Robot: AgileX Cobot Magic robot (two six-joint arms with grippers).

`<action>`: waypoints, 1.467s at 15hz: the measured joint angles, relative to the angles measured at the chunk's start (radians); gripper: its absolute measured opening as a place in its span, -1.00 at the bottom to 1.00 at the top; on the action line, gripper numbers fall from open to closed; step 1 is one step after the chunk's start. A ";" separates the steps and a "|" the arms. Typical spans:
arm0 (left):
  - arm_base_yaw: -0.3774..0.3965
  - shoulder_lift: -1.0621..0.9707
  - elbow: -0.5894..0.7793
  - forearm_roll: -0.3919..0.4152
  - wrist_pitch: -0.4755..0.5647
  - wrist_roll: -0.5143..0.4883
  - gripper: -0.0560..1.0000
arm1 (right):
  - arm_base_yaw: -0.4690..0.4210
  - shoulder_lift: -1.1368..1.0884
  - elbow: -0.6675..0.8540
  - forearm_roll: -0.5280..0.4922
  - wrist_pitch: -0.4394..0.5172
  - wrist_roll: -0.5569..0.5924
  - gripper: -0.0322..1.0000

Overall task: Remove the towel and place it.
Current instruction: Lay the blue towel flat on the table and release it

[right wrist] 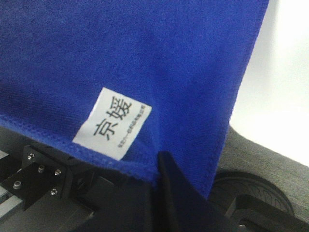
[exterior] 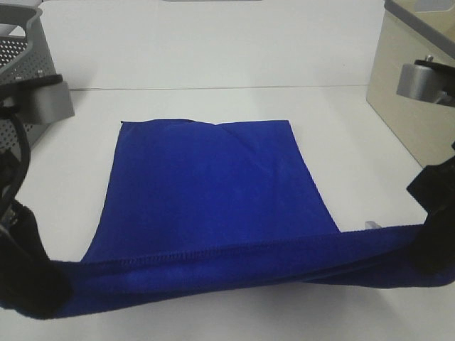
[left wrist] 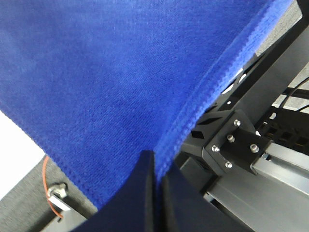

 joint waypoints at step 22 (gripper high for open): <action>-0.031 0.520 0.120 -0.096 -0.066 0.103 -0.89 | -0.002 0.534 0.165 0.144 -0.063 -0.205 -0.86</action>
